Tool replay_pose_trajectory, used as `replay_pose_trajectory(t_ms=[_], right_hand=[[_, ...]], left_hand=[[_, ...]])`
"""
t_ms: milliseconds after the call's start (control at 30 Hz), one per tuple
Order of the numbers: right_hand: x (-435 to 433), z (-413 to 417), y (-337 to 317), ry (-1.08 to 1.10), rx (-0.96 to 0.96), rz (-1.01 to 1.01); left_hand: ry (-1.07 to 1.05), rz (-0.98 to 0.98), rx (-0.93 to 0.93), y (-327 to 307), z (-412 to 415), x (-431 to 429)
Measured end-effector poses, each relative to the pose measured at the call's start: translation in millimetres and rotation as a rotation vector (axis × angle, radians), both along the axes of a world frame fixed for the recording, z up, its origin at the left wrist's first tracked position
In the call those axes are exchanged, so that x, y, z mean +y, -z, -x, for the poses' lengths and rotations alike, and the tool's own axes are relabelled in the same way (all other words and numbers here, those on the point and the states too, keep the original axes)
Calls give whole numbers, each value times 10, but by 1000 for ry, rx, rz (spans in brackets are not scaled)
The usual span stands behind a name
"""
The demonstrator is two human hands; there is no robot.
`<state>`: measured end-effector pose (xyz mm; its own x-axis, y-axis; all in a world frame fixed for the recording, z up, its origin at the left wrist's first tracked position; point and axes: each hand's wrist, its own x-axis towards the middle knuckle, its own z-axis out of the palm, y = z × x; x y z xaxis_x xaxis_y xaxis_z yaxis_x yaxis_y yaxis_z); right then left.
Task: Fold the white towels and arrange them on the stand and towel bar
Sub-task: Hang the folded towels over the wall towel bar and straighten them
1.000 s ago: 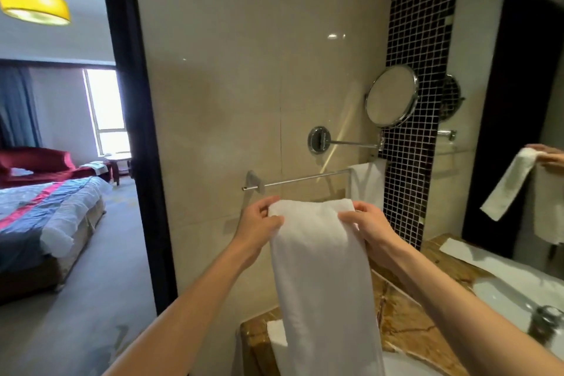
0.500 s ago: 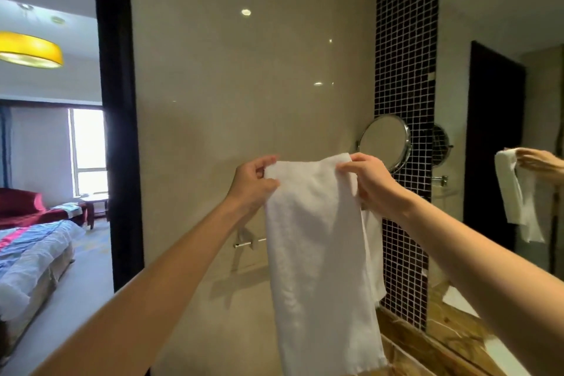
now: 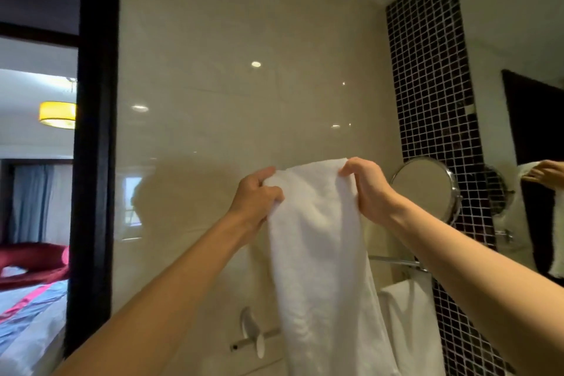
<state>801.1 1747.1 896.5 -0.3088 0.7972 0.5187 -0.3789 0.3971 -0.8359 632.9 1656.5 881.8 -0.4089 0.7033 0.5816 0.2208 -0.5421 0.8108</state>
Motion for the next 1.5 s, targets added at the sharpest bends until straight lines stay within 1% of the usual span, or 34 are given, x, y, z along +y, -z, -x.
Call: replay_pose_trajectory(t_ms=[167,300,333,400,500,667,800,933,1033,1133,1200,1300,1500], right_hand=[[441,258,278,-25,-122,116],[704,370,616,-63,-320,195],[772,384,695,-67,-372,202],[892,412,847,-48,-443,203],[1014,426,1086,-24,-468,205],[1104,358,1442,1,-554,245],[1122,341,1640,49,-542,337],[1102,332,1788,117,-575,345],[1125,356,1885,193,-606,303],[1146,426,1935,221,-632,258],[1167,478,1965,246,-728,177],[1186,543,2043,354,-876,24],[1167,585,2177,446,-1029,-168]], left_hand=[[-29,113,63,256,278,345],[-34,281,130,607,477,516],[-24,315,125,697,516,552],[18,384,52,854,576,596],[42,481,-57,1061,648,618],[-2,624,-93,1352,704,679],[-151,601,-52,1542,660,720],[-151,541,12,1697,631,713],[-176,494,117,1798,643,712],[-267,481,347,1872,652,717],[-310,480,487,1913,652,714],[-313,524,648,1988,639,711],[-334,553,778,2041,623,689]])
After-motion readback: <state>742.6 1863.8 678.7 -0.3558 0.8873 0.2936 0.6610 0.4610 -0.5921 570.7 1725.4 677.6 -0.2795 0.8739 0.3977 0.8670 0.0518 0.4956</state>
